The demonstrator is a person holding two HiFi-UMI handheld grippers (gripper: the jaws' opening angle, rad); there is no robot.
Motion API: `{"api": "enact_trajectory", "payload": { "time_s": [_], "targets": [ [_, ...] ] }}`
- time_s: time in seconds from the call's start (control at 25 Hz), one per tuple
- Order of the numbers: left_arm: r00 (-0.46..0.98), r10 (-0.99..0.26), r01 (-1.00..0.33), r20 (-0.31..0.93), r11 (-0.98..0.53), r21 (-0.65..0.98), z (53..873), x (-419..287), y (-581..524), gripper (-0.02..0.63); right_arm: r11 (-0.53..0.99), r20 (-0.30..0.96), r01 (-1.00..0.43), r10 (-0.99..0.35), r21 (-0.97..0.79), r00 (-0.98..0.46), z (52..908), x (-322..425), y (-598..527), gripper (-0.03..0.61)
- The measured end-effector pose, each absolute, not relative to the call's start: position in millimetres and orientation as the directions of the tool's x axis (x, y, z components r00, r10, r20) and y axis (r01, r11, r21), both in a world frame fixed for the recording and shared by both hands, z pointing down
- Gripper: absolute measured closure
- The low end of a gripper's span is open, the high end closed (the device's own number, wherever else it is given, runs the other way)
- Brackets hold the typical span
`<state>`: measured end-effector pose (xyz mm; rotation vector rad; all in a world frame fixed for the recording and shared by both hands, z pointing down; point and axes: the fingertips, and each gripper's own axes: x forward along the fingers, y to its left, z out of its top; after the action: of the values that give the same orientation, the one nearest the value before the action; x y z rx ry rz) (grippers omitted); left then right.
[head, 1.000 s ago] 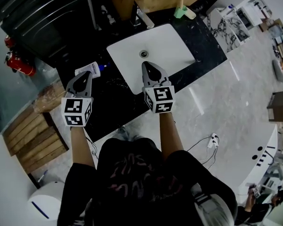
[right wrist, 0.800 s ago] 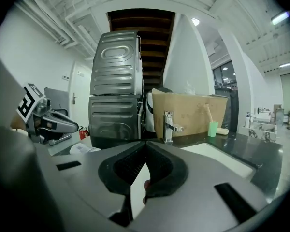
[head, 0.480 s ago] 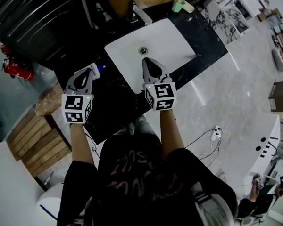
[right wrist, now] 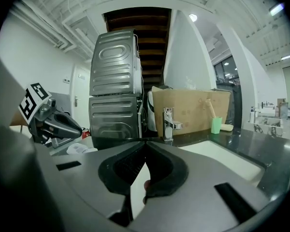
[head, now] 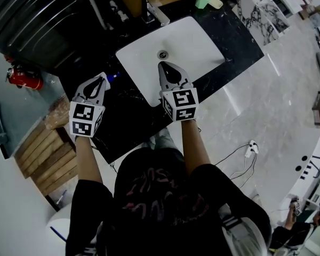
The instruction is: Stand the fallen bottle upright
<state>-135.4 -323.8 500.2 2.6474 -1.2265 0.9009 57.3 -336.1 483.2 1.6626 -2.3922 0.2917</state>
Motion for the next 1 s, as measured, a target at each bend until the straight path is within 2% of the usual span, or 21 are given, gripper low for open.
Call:
{"api": "enact_trajectory", "payload": {
  "time_s": [0.04,0.12,0.16,0.28,0.48,0.72,0.88,1.0],
  "targets": [
    [0.503,-0.653,-0.702,0.566,-0.691,-0.173,503,-132,-325,0.592,0.347,0.285,-0.937,-0.894,-0.043,-0.345,484,59,-338,0.565],
    [0.497,-0.614,-0.655,0.613,-0.729,-0.199,510,-125,-326,0.515,0.356,0.286,-0.933,-0.89,-0.048,-0.354,486,61,-340,0.565],
    [0.489,-0.595,-0.628,0.638,-0.748,-0.216,515,-123,-326,0.5,0.359,0.288,-0.932,-0.888,-0.051,-0.358,488,62,-342,0.565],
    [0.458,-0.527,-0.544,0.716,-0.803,-0.244,532,-119,-326,0.49,0.365,0.295,-0.929,-0.882,-0.062,-0.366,493,65,-346,0.565],
    [0.361,-0.417,-0.409,0.834,-0.875,-0.26,558,-120,-329,0.43,0.379,0.303,-0.923,-0.873,-0.075,-0.383,500,71,-355,0.565],
    [0.247,-0.33,-0.272,0.911,-0.926,-0.262,576,-117,-338,0.42,0.397,0.319,-0.914,-0.858,-0.084,-0.402,510,72,-362,0.565],
    [0.202,-0.225,-0.238,0.953,-0.955,-0.176,591,-115,-336,0.418,0.406,0.326,-0.909,-0.85,-0.093,-0.413,515,71,-369,0.565],
    [0.168,-0.192,-0.197,0.967,-0.968,-0.157,603,-115,-341,0.416,0.414,0.334,-0.905,-0.843,-0.095,-0.421,519,70,-372,0.565]
  ]
}}
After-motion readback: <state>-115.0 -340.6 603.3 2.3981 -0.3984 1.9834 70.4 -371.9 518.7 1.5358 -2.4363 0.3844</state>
